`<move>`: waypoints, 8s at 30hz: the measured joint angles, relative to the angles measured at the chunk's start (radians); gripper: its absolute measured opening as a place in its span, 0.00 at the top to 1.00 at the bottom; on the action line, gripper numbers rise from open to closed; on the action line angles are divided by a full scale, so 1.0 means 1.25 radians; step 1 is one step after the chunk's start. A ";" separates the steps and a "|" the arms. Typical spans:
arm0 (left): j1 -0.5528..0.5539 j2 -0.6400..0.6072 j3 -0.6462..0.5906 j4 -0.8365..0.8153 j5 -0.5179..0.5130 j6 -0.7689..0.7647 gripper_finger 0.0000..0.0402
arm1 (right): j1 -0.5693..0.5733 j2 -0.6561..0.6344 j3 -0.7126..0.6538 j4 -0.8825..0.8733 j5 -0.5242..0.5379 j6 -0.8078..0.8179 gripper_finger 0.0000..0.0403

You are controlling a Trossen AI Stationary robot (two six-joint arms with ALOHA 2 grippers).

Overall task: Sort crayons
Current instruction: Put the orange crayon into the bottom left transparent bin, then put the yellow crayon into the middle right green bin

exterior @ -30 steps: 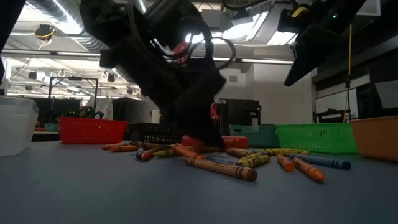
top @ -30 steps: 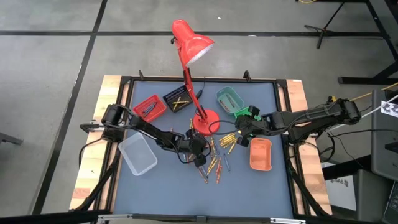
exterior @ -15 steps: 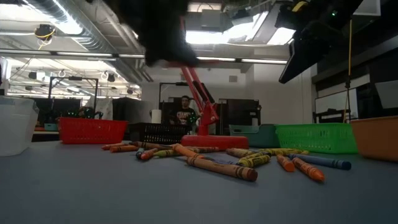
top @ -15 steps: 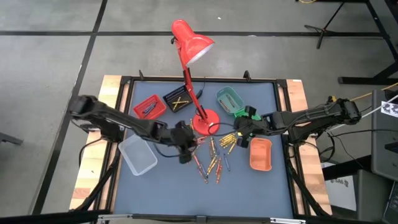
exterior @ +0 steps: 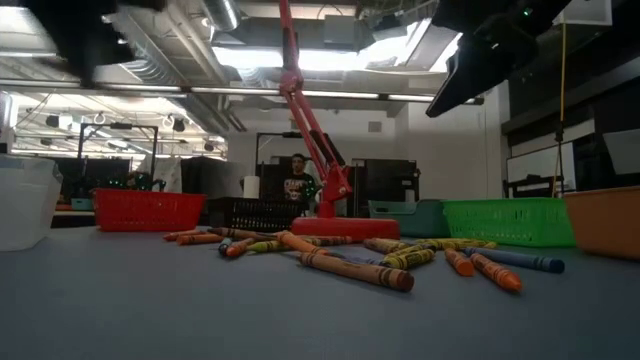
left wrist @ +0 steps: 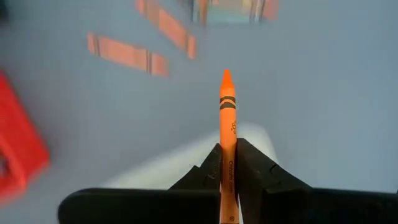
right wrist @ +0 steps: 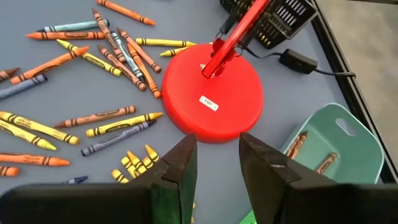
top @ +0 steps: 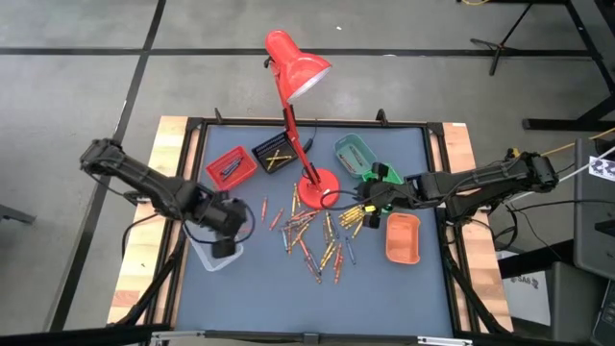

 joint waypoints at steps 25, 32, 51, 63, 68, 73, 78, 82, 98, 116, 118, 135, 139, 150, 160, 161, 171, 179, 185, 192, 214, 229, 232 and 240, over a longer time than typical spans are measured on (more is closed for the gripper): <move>-0.141 0.008 0.000 -0.237 0.042 -0.215 0.80 | 0.000 0.140 0.000 0.045 -0.008 -0.003 0.71; -0.141 0.008 0.000 -0.212 -0.053 -0.213 0.78 | 0.000 0.204 0.000 0.045 -0.024 -0.044 0.71; -0.140 0.008 0.000 -0.102 -0.171 -0.212 0.77 | 0.000 0.310 0.000 0.056 -0.313 -0.107 0.71; -0.140 0.008 0.000 -0.091 -0.171 -0.215 0.77 | 0.001 0.310 0.000 0.012 -0.440 -0.194 0.71; -0.140 0.008 0.000 -0.090 -0.172 -0.215 0.77 | 0.001 0.310 0.000 0.013 -0.440 -0.240 0.71; -0.140 0.008 0.000 -0.090 -0.190 -0.215 0.77 | 0.001 0.310 0.000 0.007 -0.440 -0.292 0.71; -0.140 0.008 0.000 -0.090 -0.192 -0.215 0.77 | 0.001 0.310 0.000 -0.010 -0.440 -0.319 0.71; -0.140 0.008 0.000 -0.090 -0.192 -0.215 0.77 | 0.001 0.309 -0.019 -0.006 -0.440 -0.336 0.71; -0.140 0.008 0.000 -0.089 -0.192 -0.215 0.77 | 0.000 0.309 -0.056 0.011 -0.386 -0.337 0.71; -0.140 0.008 0.000 0.023 -0.359 -0.209 0.77 | 0.000 0.309 -0.056 0.017 -0.389 -0.335 0.93; -0.140 0.008 0.000 0.023 -0.359 -0.209 0.77 | 0.000 0.309 -0.056 0.019 -0.389 -0.334 0.94; -0.140 0.008 0.000 0.022 -0.359 -0.209 0.77 | 0.000 0.309 0.006 0.001 -0.313 -0.334 0.80; -0.140 0.008 0.000 0.022 -0.359 -0.209 0.77 | 0.000 0.309 -0.006 -0.001 -0.313 -0.334 0.76; -0.140 0.008 0.000 0.022 -0.359 -0.209 0.77 | 0.000 0.309 -0.060 0.022 -0.285 -0.334 0.74; -0.140 0.008 0.000 0.022 -0.359 -0.209 0.77 | -0.001 0.308 -0.068 0.030 -0.309 -0.334 0.75; -0.140 0.008 0.000 0.022 -0.359 -0.209 0.77 | -0.001 0.308 -0.069 0.030 -0.309 -0.334 0.75; -0.140 0.008 0.000 0.102 -0.412 -0.208 0.77 | 0.000 0.308 -0.069 0.033 -0.320 -0.334 0.96; -0.135 0.022 0.000 0.159 -0.502 -0.210 0.77 | 0.000 0.308 -0.069 0.036 -0.319 -0.334 0.96; -0.092 0.054 0.000 0.200 -0.496 -0.215 0.77 | 0.000 0.311 -0.053 0.028 -0.320 -0.334 0.95; -0.020 0.077 0.000 0.207 -0.441 -0.212 0.77 | 0.000 0.312 0.004 0.032 -0.321 -0.334 0.94; 0.148 0.160 0.000 0.207 -0.324 -0.215 0.77 | -0.014 0.309 0.243 -0.410 0.000 -0.312 0.94; 0.238 0.254 0.000 0.206 -0.222 -0.214 0.77 | -0.181 0.309 0.241 -0.574 0.000 -0.063 0.94; 0.254 0.275 0.000 0.207 -0.195 -0.210 0.77 | -0.209 0.309 0.241 -0.574 -0.019 -0.054 0.94; 0.296 0.328 0.000 0.208 -0.147 -0.216 0.77 | -0.260 0.309 0.241 -0.572 -0.076 -0.052 0.94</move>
